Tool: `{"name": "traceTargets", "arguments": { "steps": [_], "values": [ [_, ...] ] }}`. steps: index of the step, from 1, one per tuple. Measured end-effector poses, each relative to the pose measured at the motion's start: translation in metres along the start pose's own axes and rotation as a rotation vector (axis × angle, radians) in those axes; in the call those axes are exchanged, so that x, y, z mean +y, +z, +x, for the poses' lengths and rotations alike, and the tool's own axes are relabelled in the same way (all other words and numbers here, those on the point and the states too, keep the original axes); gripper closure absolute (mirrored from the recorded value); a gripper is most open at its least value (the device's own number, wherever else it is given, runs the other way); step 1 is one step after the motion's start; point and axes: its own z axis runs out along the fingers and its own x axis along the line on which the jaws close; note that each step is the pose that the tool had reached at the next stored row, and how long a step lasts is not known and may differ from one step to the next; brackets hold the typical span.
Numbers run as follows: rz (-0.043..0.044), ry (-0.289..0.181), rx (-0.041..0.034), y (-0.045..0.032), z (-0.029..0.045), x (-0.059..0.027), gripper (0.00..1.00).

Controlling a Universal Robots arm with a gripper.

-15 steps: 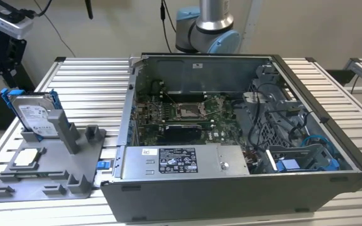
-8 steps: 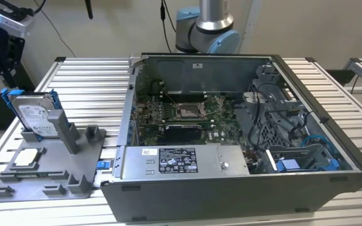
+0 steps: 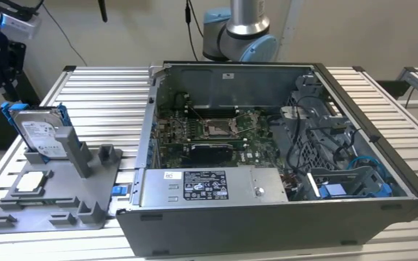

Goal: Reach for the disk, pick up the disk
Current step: 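Pick up the disk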

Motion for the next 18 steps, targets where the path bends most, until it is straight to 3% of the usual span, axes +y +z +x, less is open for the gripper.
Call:
{"name": "traceTargets", "arguments": {
  "steps": [7,12,15,17,18],
  "values": [
    [0.0004,-0.114,0.004,0.0006,-0.0012,0.0005,1.0],
    [0.0019,-0.133,0.0041,0.001,-0.0034,0.0013,1.0],
    [0.0071,-0.142,0.0025,0.0028,-0.0078,0.0048,1.0],
    [0.008,-0.145,0.0024,0.0049,-0.0068,0.0083,1.0],
    [0.008,-0.145,0.0025,0.0058,-0.0063,0.0095,0.0]
  ]
}}
